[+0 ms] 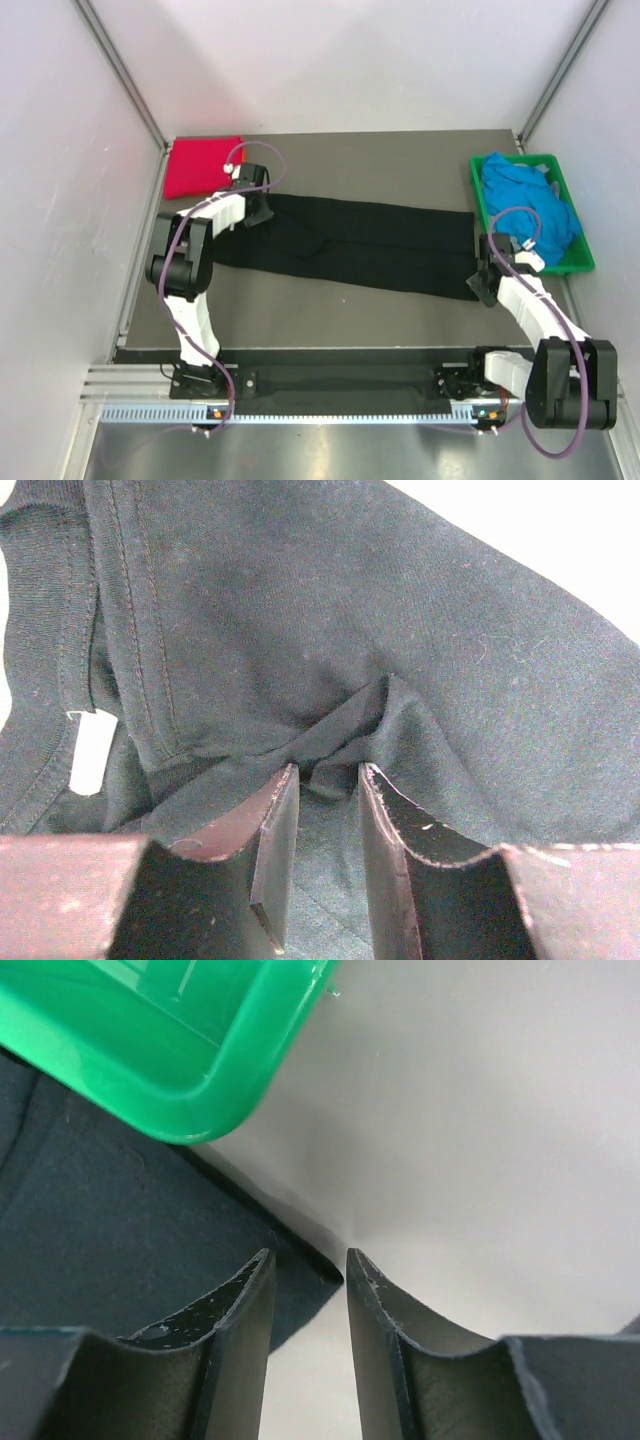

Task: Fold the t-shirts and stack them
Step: Fold the tshirt

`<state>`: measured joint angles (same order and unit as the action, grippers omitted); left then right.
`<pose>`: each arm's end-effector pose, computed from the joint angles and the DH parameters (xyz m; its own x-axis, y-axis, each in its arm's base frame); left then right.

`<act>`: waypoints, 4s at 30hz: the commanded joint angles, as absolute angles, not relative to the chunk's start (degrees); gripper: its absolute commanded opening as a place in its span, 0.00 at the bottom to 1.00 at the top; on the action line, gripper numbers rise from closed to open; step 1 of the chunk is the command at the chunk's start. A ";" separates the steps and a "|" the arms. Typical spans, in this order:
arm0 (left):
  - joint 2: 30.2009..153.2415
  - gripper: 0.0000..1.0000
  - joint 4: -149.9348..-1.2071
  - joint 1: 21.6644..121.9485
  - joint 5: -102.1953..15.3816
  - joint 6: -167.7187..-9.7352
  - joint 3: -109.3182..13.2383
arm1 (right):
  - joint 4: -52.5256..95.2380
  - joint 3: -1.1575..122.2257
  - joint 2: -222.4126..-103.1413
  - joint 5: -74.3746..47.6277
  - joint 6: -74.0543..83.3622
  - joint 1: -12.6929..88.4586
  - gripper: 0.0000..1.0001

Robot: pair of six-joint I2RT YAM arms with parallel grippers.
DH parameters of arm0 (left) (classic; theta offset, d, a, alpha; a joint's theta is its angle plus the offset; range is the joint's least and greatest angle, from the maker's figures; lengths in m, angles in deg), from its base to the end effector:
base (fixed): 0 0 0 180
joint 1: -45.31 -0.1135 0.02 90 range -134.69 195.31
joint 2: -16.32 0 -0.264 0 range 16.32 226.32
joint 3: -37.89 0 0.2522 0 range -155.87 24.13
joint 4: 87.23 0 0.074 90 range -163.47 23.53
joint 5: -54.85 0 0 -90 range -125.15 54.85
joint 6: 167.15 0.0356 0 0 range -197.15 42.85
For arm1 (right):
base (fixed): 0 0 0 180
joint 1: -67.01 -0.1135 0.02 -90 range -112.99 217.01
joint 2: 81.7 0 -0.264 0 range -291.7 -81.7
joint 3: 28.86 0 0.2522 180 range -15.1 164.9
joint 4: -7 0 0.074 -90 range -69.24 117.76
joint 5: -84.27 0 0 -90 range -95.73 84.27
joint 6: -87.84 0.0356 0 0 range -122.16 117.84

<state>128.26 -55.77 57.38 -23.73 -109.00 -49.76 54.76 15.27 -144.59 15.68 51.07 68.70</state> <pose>0.4022 -0.0788 0.1646 -0.7373 -0.3713 -0.5644 -0.3450 0.9252 -0.1580 0.1807 -0.0183 0.1691 -0.4104 0.7582 -0.5067 0.8379 0.5328 0.1187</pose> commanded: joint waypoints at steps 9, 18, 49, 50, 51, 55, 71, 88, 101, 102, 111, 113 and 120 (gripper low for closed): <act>131.72 0.35 -54.74 58.75 -28.38 -111.60 -47.06 | 48.45 11.27 -146.74 19.14 55.32 69.82 0.22; 129.43 0.35 -57.03 59.54 -31.10 -112.04 -44.52 | 58.09 11.44 -134.62 22.21 56.46 70.53 0.00; 139.97 0.35 -55.90 62.62 -34.18 -113.18 -57.77 | 67.35 16.97 -115.27 12.11 53.92 70.53 0.31; 141.28 0.35 -55.72 62.62 -34.27 -112.83 -59.79 | 67.08 17.59 -115.18 11.94 53.30 70.53 0.31; 141.90 0.35 -55.37 62.62 -33.92 -112.57 -60.76 | 66.73 18.12 -115.18 11.76 52.95 70.53 0.31; 145.16 0.35 -54.83 62.62 -34.53 -112.04 -65.42 | 64.28 20.31 -115.36 10.44 52.42 70.53 0.31; 163.96 0.36 -48.77 62.45 -32.60 -109.05 -95.84 | 48.37 19.79 -124.58 2.53 45.48 70.44 0.32; 170.56 0.38 -60.10 60.95 -32.16 -106.15 -106.48 | 39.31 20.58 -136.01 -1.34 39.68 69.91 0.32; 150.19 0.41 -68.01 60.51 -38.66 -103.69 -90.23 | 41.23 26.02 -144.44 -2.40 33.88 69.12 0.34; 148.43 0.41 -67.58 60.51 -39.01 -103.34 -89.09 | 44.02 28.21 -145.93 -1.96 33.70 69.12 0.34; 132.79 0.41 -62.20 60.60 -44.71 -105.95 -75.51 | 51.60 34.02 -143.32 -3.45 34.14 69.65 0.33; 126.20 0.39 -66.50 61.12 -50.51 -112.61 -67.76 | 53.18 35.26 -142.61 -3.27 34.23 70.26 0.33; 109.49 0.39 -70.64 81.73 -35.86 -130.73 -40.69 | 62.59 42.29 -139.44 0.42 36.24 71.49 0.34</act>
